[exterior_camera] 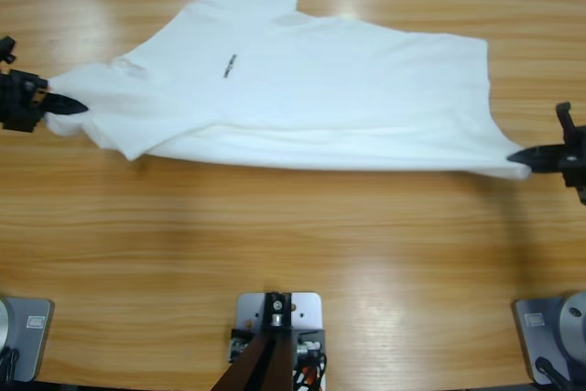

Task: Fold clothes

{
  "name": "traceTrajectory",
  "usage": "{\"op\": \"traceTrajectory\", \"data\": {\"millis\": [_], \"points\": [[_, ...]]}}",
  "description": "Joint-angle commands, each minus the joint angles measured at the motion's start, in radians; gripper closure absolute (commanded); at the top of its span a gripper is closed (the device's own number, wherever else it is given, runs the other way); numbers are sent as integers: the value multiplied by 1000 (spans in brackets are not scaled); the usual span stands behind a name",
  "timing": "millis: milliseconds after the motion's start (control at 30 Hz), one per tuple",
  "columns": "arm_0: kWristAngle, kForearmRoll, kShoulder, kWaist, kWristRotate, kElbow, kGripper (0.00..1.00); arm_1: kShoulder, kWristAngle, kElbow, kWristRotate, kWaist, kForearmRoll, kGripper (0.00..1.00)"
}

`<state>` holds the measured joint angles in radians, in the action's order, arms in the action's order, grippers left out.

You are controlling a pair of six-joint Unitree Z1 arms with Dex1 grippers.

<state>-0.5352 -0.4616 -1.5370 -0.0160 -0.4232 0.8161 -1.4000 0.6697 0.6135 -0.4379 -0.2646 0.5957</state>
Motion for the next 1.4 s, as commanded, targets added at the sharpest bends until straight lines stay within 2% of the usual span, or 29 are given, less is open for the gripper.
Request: {"op": "traceTrajectory", "data": {"millis": [33, 200, 400, 567, 700, 967, 1133, 1167, 1200, 1233, 1267, 1300, 1333, 1400], "points": [[-10, -92, 132, 15, -31, 21, 1000, 159, 15, -28, -2, 28, 90, 1000], [-19, -91, 133, -72, -63, -48, 1000, 194, 3, -38, -52, 95, 104, 1000], [59, -89, 160, -130, -149, -101, 1000, 214, -7, -52, -85, 119, 110, 1000], [112, -89, 194, -132, -205, -145, 1000, 206, -32, -48, -112, 119, 118, 1000], [143, -89, 176, -124, -222, -146, 1000, 150, -101, -28, -139, 119, 117, 1000], [149, -68, 71, -121, -217, -109, 1000, 38, -157, -16, -145, 120, 108, 1000], [145, -58, 8, -142, -216, -99, 1000, 14, -173, -15, -173, 177, 106, 1000], [146, -58, 5, -144, -216, -98, 1000, 10, -175, -16, -179, 186, 105, 932], [146, -58, 0, -145, -216, -99, 1000, 9, -176, -16, -183, 192, 105, 590], [146, -58, -3, -145, -219, -99, 659, 10, -177, -16, -186, 194, 105, 329], [146, -58, -4, -145, -221, -101, 255, 12, -178, -16, -186, 195, 105, 127], [147, -58, -5, -145, -221, -101, 70, 15, -179, -16, -186, 197, 105, 16], [148, -58, -3, -146, -221, -100, 12, 19, -179, -16, -188, 197, 106, 0], [150, -58, -1, -147, -223, -101, 4, 28, -180, -16, -198, 197, 107, 0]]}}
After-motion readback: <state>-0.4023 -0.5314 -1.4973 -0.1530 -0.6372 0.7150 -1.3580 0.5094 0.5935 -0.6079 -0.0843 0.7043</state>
